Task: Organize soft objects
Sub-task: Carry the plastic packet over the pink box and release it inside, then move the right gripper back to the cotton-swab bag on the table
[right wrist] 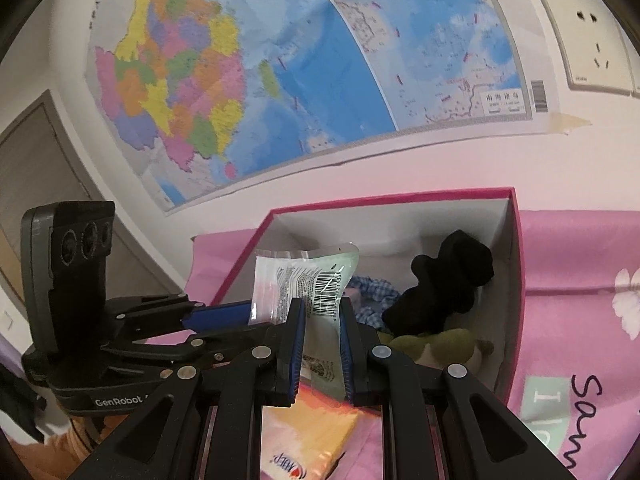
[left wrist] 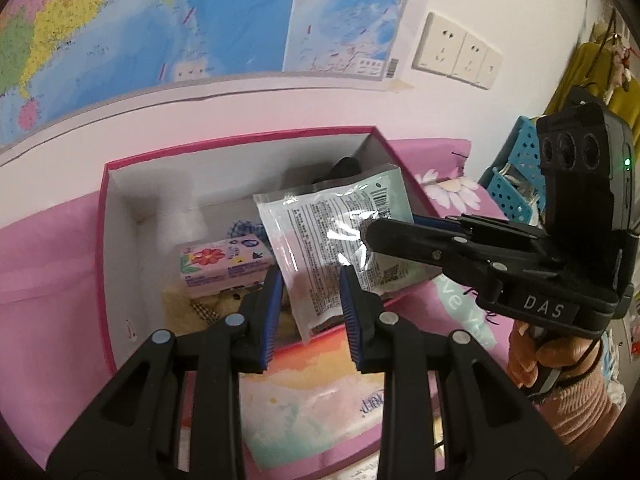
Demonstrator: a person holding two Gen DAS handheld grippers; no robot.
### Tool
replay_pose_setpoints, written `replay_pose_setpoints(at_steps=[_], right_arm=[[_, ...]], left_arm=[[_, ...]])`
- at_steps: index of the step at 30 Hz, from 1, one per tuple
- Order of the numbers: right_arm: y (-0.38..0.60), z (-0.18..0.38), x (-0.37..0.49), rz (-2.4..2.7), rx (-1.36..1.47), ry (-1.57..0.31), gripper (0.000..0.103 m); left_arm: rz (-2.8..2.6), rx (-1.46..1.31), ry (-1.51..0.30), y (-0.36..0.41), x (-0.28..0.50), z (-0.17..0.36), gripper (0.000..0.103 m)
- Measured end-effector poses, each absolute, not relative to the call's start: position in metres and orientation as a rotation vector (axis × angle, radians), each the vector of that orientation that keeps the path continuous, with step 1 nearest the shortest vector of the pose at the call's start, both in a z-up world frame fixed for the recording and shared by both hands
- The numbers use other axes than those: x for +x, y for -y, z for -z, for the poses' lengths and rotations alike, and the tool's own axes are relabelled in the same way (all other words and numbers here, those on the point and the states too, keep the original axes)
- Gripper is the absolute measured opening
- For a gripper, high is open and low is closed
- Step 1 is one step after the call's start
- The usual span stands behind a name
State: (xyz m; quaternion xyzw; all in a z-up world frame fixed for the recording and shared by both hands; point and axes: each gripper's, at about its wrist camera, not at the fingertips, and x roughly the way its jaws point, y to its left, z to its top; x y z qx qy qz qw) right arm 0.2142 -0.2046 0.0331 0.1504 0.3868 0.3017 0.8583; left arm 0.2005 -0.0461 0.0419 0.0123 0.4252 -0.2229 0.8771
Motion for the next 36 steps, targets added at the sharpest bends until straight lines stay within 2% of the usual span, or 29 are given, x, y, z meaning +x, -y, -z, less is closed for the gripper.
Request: replay_pose_setpoints(at_steps=[11,14,16,18,21,24,28,30,36], right_arm=[[0.2,-0.014,0.232,-0.581,0.327,-0.848,0.016],[0.2,-0.008,0.237,-0.54,0.328,-0.866,0.02],[0.204,-0.006,0.235,-0.507,0.334,-0.87,0.028],[0.209,-0.009,0.231,-0.478,0.327,-0.85,0.029],[0.222,-0.02,0.216,-0.44,0.328,-0.8,0.036],[0.226,-0.03,0.197,-0.491,0.331,-0.774,0.036],[0.217,-0.037,0.158,-0.643,0.288,-0.783,0.036],[0.206,-0.034,0.136,-0.734,0.266,-0.81,0.036],[0.172,-0.008,0.079,-0.908,0.198,-0.929,0.036]], left_arm=[[0.401,0.03,-0.947,0.048,0.223,-0.028,0.031],[0.41,0.011,-0.94,0.047,0.222,-0.03,0.031],[0.42,-0.005,-0.918,0.043,0.219,-0.033,0.031],[0.413,-0.002,-0.896,0.039,0.213,-0.037,0.031],[0.423,0.0,-0.858,0.028,0.195,-0.044,0.032],[0.458,0.0,-0.817,0.014,0.17,-0.051,0.035],[0.462,0.014,-0.746,-0.011,0.13,-0.059,0.046],[0.449,0.007,-0.725,-0.026,0.11,-0.057,0.047],[0.388,-0.025,-0.811,-0.068,0.071,-0.019,0.048]])
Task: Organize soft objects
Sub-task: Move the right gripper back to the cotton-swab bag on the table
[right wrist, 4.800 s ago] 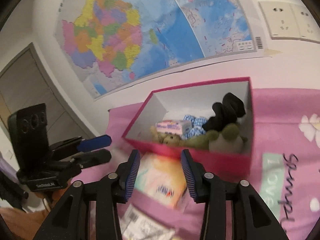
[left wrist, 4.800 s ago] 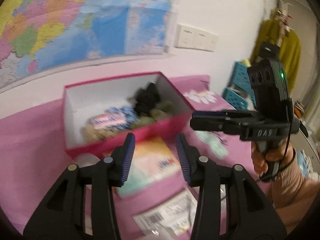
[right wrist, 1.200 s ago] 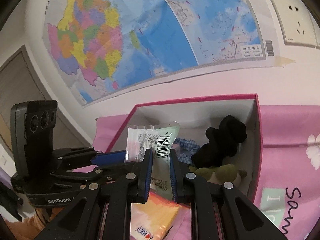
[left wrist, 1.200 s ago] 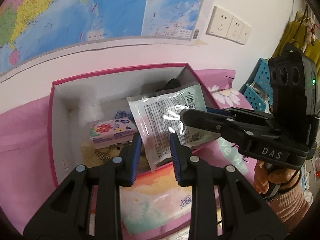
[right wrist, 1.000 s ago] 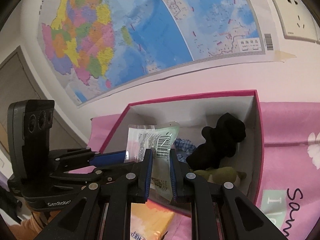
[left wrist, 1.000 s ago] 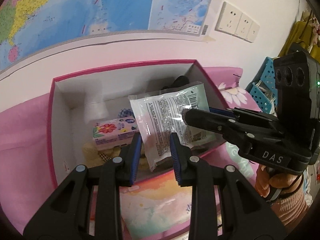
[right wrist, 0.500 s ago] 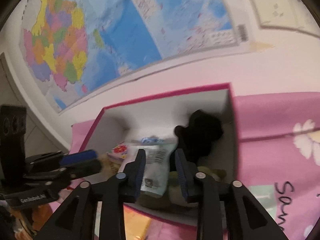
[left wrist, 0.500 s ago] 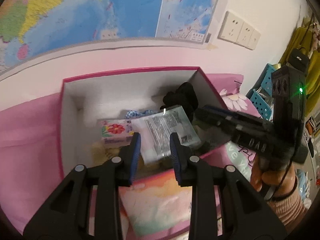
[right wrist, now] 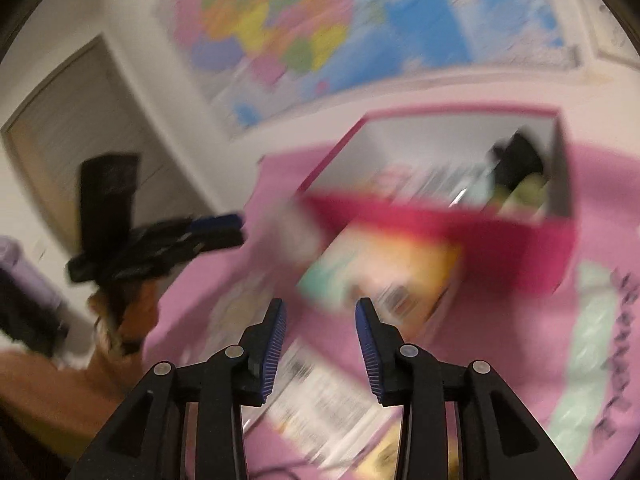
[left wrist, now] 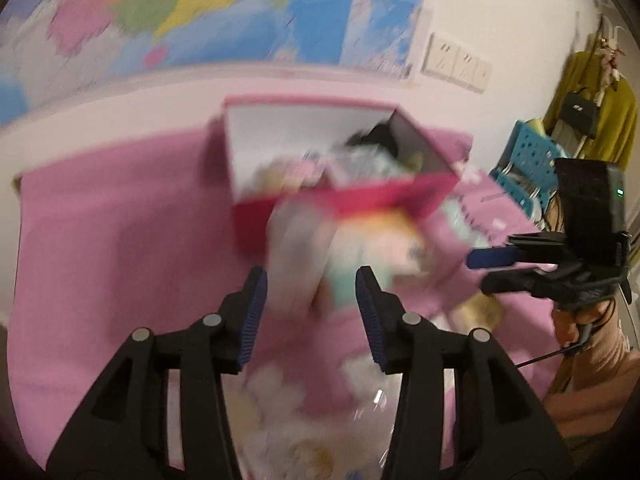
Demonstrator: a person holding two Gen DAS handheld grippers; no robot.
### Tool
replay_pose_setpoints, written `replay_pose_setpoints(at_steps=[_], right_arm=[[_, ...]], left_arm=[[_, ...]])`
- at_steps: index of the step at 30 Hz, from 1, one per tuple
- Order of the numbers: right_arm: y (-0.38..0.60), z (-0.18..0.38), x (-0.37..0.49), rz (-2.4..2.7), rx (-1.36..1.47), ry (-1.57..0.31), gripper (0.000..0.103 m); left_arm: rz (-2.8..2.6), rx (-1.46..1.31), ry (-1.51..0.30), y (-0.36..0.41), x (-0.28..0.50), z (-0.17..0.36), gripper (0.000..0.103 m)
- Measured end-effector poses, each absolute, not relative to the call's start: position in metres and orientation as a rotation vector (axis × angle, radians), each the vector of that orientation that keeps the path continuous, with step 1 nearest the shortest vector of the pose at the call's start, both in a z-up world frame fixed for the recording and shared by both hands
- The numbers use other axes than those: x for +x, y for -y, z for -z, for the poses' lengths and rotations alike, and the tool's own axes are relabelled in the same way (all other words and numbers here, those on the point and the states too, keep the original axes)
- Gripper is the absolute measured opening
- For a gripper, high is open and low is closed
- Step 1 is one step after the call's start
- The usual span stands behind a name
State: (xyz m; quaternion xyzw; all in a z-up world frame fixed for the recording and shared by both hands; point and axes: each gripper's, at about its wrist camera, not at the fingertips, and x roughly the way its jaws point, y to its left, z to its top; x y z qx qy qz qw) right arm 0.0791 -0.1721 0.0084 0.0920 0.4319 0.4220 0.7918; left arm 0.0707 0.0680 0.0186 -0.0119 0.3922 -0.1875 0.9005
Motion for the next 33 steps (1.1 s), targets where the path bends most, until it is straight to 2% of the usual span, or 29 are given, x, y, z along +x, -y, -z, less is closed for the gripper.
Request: replay_pose_setpoints(at_steps=[10,17,19,21,25,29,31,32,33], right_arm=[[0.119,0.043,0.037,-1.021,0.152,-1.124,0.037],[0.098,0.054,0.04,-0.998,0.172,-1.111,0.037],[0.094,0.054,0.043,-0.975,0.172,-1.105,0.031],[0.092,0.055,0.046,-0.941,0.143,-1.102,0.01],[0.101,0.049,0.052,-0.914,0.165,-1.057,0.006],[0.12,0.038,0.059,-0.878,0.209,-1.023,0.005],[0.125,0.038,0.061,-0.89,0.236,-1.043,0.009],[0.124,0.04,0.06,-0.9,0.244,-1.057,0.012],[0.12,0.043,0.058,-0.916,0.246,-1.076,0.024]], left_arm=[[0.353,-0.15,-0.936,-0.109,0.025,0.034,0.048],[0.321,-0.178,-0.964,-0.122,0.009,0.046,0.048],[0.318,-0.187,-0.969,-0.124,0.007,0.047,0.048],[0.318,-0.189,-0.976,-0.124,0.005,0.049,0.048],[0.315,-0.2,-0.974,-0.13,0.0,0.049,0.048],[0.315,-0.215,-0.984,-0.135,-0.002,0.051,0.049],[0.31,-0.214,-0.991,-0.137,-0.003,0.053,0.049],[0.311,-0.218,-0.998,-0.137,-0.005,0.055,0.049],[0.31,-0.221,-1.004,-0.138,-0.006,0.057,0.049]])
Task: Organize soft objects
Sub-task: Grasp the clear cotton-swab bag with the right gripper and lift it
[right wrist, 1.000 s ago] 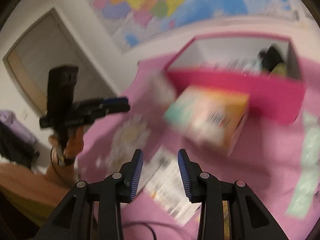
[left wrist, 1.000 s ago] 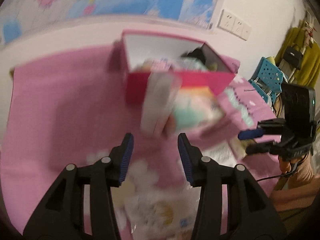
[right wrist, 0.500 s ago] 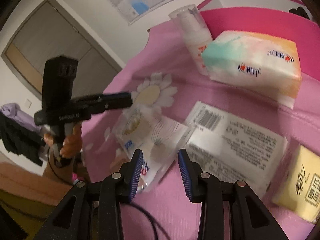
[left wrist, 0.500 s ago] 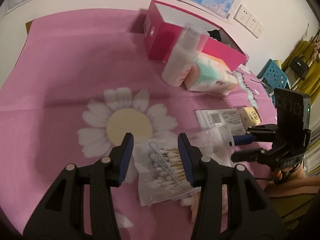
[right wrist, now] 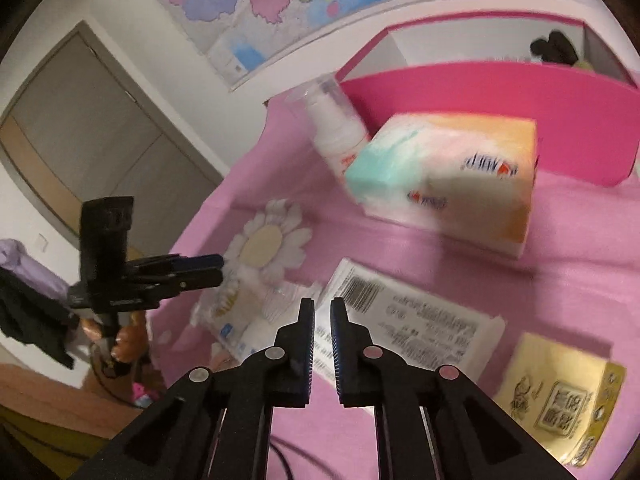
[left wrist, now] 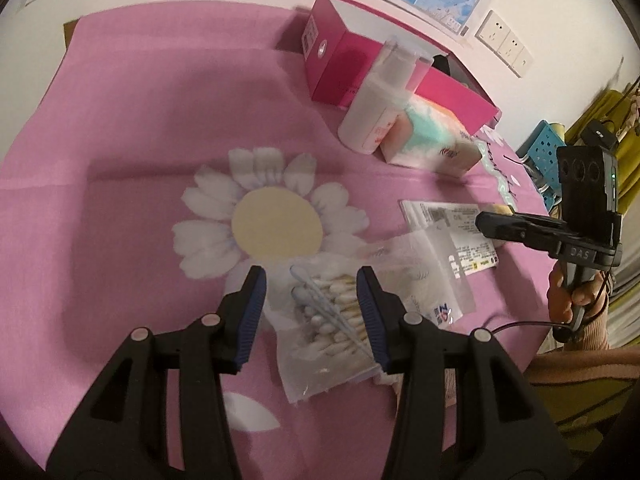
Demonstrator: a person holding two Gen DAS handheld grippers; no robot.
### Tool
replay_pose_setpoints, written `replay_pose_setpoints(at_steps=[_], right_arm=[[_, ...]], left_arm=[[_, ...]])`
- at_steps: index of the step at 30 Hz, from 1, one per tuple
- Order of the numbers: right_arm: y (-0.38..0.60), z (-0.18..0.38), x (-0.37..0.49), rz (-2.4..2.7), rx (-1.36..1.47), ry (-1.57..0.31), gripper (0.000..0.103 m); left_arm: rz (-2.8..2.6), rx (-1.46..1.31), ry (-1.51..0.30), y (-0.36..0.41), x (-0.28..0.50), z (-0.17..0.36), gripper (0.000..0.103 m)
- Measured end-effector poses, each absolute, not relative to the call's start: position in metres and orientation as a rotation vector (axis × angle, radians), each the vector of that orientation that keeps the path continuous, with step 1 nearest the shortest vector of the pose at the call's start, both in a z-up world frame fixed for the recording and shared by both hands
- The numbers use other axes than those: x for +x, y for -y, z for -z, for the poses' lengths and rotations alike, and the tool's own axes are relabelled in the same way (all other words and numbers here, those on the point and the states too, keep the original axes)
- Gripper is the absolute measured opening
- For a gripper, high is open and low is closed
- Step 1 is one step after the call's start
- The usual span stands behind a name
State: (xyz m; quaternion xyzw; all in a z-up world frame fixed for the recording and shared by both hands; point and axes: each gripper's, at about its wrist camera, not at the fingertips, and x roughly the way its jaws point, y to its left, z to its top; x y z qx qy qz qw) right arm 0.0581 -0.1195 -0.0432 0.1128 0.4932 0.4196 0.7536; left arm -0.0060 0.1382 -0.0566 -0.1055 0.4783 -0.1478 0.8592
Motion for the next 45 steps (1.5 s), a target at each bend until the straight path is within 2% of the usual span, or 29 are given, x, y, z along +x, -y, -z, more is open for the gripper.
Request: replay_pose_setpoints(at_steps=[2,7,9,12,17,21,24,28,30,32,37,40,42,45], right_arm=[[0.108,0.045,0.051,-0.934,0.206,-1.079,0.036],[0.076,0.053,0.049,-0.952,0.135,-1.076,0.035],[0.067,0.053,0.046,-0.932,0.06,-1.054,0.023],[0.06,0.06,0.046,-0.927,0.028,-1.066,0.006],[0.071,0.053,0.048,-0.934,0.087,-1.028,0.006],[0.087,0.04,0.051,-0.93,0.134,-0.989,0.005],[0.098,0.038,0.053,-0.882,0.14,-0.984,0.005],[0.123,0.04,0.056,-0.79,0.175,-0.986,0.009],[0.138,0.039,0.056,-0.735,0.195,-0.969,0.027],[0.148,0.04,0.056,-0.697,0.206,-0.967,0.035],[0.137,0.052,0.05,-0.77,0.197,-1.033,0.036],[0.131,0.05,0.047,-0.787,0.176,-1.025,0.029],[0.131,0.05,0.049,-0.772,0.168,-1.019,0.02],[0.138,0.048,0.05,-0.78,0.209,-1.016,0.018]], left_arm=[[0.305,-0.227,-1.015,-0.14,-0.009,0.059,0.049],[0.303,-0.254,-1.041,-0.147,-0.018,0.064,0.05],[0.302,-0.246,-1.048,-0.147,-0.021,0.065,0.051],[0.34,-0.255,-1.056,-0.145,-0.025,0.067,0.058],[0.395,-0.25,-1.053,-0.132,-0.024,0.068,0.058],[0.442,-0.257,-1.047,-0.117,-0.014,0.066,0.043],[0.468,-0.238,-1.041,-0.103,-0.005,0.067,0.043],[0.474,-0.222,-1.054,-0.095,0.004,0.07,0.043],[0.464,-0.212,-1.054,-0.095,0.006,0.07,0.043],[0.463,-0.209,-1.055,-0.095,0.007,0.07,0.043],[0.475,-0.205,-1.056,-0.091,0.008,0.07,0.043],[0.482,-0.206,-1.059,-0.087,0.009,0.071,0.044],[0.478,-0.202,-1.058,-0.085,0.009,0.07,0.044],[0.492,-0.234,-1.06,-0.087,0.01,0.07,0.044]])
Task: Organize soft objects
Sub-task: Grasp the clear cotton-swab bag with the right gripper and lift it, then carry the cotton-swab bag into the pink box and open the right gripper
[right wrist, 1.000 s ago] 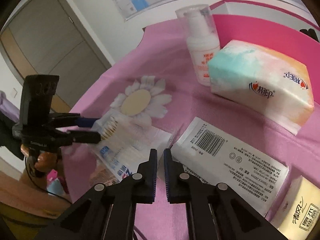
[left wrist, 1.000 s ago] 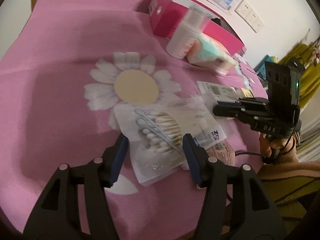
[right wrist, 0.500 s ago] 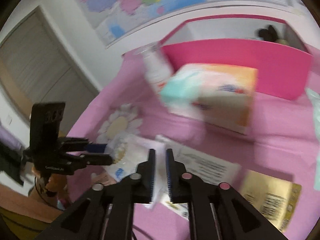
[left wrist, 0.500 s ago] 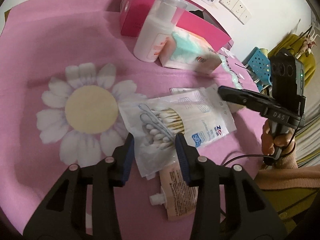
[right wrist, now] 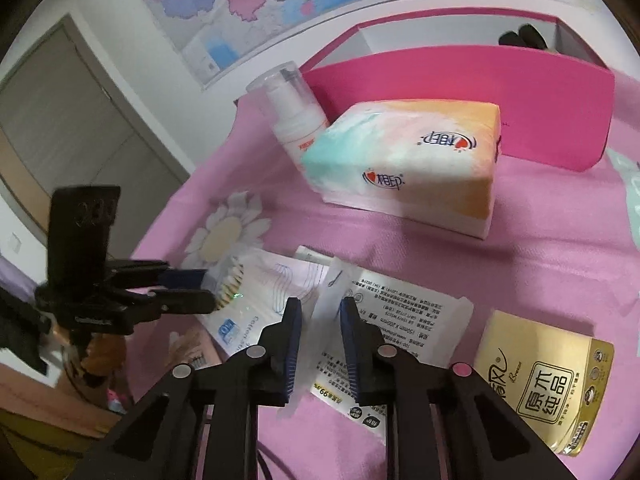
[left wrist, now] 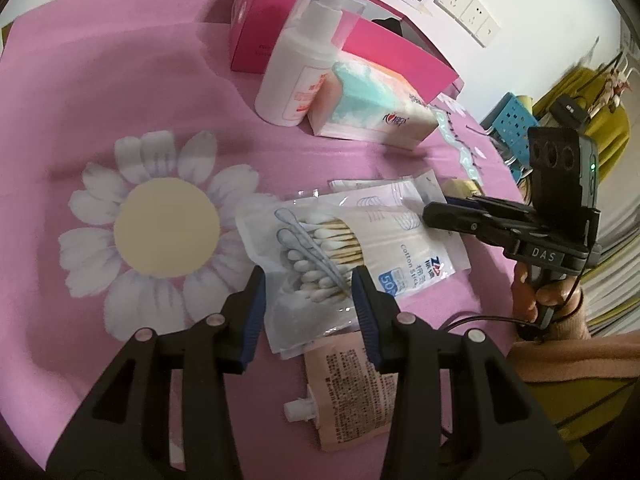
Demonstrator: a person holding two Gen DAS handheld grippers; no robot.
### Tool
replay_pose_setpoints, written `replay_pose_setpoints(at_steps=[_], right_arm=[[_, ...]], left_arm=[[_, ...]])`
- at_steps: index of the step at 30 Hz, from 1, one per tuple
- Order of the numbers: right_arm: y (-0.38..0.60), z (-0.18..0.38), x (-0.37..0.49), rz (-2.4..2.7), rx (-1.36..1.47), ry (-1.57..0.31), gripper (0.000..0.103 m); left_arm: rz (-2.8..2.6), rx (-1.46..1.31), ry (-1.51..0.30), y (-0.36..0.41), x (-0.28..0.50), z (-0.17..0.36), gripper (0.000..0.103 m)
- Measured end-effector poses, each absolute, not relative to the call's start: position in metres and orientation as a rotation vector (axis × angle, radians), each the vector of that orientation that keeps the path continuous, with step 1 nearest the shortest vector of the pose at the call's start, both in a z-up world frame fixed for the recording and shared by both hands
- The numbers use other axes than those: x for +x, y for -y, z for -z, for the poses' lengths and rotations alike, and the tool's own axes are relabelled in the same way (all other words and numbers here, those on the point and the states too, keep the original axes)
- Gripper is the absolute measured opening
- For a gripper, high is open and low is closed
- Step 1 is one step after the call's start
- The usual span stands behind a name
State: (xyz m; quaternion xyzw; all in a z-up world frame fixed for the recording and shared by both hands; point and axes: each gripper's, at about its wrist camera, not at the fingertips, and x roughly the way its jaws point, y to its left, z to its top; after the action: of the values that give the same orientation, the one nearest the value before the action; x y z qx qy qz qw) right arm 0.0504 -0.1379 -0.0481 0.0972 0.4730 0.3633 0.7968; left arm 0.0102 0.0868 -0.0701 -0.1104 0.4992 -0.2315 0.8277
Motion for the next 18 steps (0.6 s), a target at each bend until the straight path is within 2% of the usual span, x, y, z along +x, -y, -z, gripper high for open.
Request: replay_pose_setpoints(at_steps=[3,18], right_arm=[[0.141,0.042,0.051,-0.788,0.225,-0.994,0.011],[0.163,-0.003,0.056,-0.79,0.247,-0.858,0.01]], left_arm=[[0.512,-0.244,-1.05,-0.085,0.01,0.067,0.044],[0.546,-0.205,-0.947,-0.065,0.019,0.028,0.044]])
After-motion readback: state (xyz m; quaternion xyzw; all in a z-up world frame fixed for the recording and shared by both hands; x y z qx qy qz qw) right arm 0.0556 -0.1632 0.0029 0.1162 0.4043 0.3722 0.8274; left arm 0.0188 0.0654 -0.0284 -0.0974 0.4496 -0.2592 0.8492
